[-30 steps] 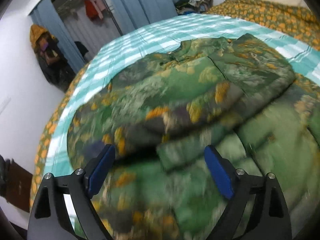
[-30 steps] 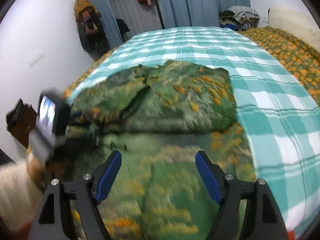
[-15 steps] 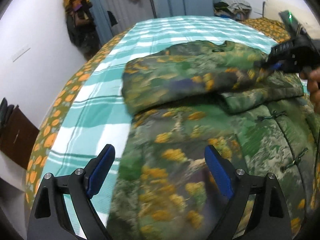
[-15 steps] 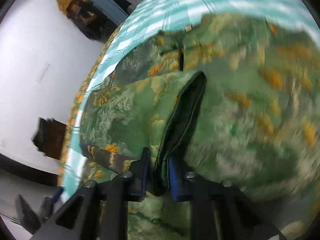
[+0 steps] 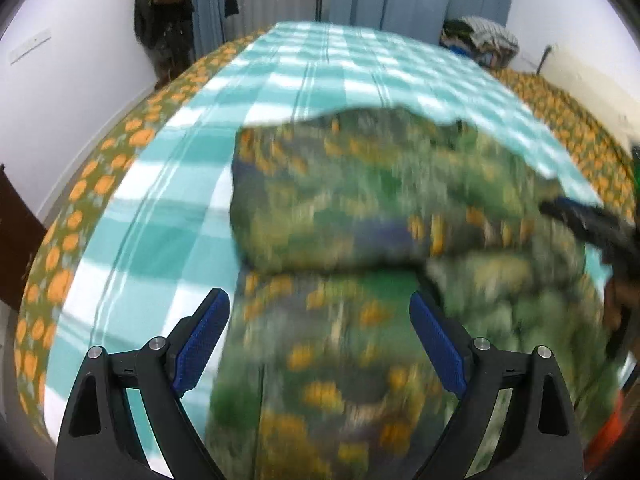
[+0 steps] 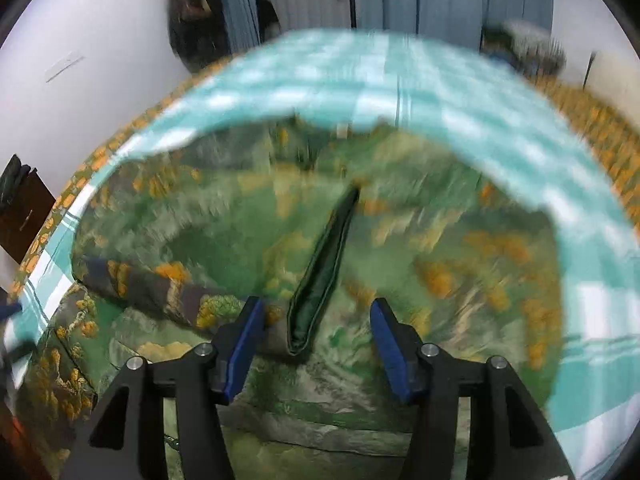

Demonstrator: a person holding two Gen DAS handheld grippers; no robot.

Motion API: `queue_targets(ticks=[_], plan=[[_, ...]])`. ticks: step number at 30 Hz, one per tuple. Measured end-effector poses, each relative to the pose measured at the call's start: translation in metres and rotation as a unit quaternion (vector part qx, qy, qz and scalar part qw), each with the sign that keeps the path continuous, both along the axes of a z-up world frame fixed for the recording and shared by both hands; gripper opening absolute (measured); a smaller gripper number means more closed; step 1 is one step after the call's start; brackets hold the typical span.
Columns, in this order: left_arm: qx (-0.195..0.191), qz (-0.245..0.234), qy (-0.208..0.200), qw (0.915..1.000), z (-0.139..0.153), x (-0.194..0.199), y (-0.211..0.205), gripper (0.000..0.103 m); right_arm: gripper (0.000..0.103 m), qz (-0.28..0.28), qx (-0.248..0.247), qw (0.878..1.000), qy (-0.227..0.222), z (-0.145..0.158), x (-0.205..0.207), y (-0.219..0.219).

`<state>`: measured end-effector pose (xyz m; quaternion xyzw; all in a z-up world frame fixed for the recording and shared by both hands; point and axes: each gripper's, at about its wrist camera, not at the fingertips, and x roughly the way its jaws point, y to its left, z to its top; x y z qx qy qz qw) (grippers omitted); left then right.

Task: Fold large clothes

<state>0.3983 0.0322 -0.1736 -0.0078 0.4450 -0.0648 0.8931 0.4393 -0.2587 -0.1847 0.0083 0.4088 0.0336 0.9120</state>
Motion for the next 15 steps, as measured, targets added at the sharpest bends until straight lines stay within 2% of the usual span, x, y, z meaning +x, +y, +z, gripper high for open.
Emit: queue_targets(ticks=[3, 6, 10, 13, 15], plan=[[-0.009, -0.031, 0.020, 0.9993, -0.003, 0.045, -0.013, 0.093, 0.056, 0.067, 0.022, 0.997, -0.023, 0.017, 0.005, 0.015], [0.006, -0.028, 0.040, 0.9988, -0.026, 0.084, -0.029, 0.093, 0.056, 0.102, 0.038, 0.994, 0.010, 0.001, 0.024, 0.032], [0.013, 0.012, 0.112, 0.9936, -0.081, 0.116, -0.033, 0.094, 0.056, 0.053, 0.071, 0.992, 0.088, -0.054, 0.045, 0.031], [0.019, 0.015, 0.108, 0.9938, -0.104, 0.115, -0.033, 0.096, 0.056, 0.034, 0.107, 0.989, 0.091, -0.070, 0.045, 0.024], [0.022, 0.012, 0.104, 0.9943, -0.108, 0.115, -0.034, 0.097, 0.055, 0.037, 0.102, 0.990, 0.094, -0.075, 0.048, 0.026]])
